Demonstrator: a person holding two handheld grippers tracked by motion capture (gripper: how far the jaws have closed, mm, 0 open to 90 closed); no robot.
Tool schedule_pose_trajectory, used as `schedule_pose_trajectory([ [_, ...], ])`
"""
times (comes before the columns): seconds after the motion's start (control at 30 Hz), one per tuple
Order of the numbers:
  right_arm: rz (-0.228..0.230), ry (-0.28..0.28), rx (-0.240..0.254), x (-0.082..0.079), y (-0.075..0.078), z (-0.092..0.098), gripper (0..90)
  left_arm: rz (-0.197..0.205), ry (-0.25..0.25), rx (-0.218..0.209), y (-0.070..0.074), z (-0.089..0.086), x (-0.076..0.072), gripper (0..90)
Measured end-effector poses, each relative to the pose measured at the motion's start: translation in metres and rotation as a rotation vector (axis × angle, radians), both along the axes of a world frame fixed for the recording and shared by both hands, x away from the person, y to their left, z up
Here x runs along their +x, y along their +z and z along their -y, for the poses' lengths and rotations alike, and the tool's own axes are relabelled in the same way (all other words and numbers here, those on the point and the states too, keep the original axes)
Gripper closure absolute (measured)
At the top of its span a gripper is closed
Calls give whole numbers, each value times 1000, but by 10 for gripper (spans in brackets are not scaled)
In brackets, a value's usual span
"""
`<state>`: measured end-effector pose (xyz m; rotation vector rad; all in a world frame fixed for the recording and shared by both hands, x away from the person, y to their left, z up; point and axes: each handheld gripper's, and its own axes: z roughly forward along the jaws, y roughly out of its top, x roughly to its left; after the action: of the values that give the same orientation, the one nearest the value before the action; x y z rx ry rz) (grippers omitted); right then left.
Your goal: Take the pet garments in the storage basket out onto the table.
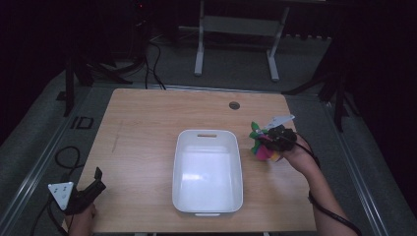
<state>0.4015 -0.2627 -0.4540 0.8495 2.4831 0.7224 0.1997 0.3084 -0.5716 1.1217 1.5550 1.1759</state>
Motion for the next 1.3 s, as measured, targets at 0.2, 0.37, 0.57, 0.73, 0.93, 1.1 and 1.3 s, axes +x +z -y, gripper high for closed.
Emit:
schedule_pose_trajectory([
  [0.2, -41, -35, 13, 14, -34, -5, 705, 1, -3, -4, 0, 0, 0, 19],
  [0.37, -92, -43, -15, 18, -58, -8, 701, 0, -6, 1, 0, 0, 0, 19],
  [0.57, -130, -49, -16, 18, -77, -12, 689, 2, -7, 3, 0, 0, 0, 19],
  [0.73, -136, -46, -3, 17, -77, -14, 591, 2, -8, 3, 0, 0, 0, 19],
  [0.93, -134, -14, 11, 11, -64, -14, 437, 2, -8, 2, 0, 0, 0, 19],
  [1.1, -95, -30, 75, 1, -48, -10, 359, 2, -7, 4, 0, 0, 0, 19],
  [1.3, -84, -48, 149, -15, -40, 2, 248, 2, -9, 3, 0, 0, 0, 19],
])
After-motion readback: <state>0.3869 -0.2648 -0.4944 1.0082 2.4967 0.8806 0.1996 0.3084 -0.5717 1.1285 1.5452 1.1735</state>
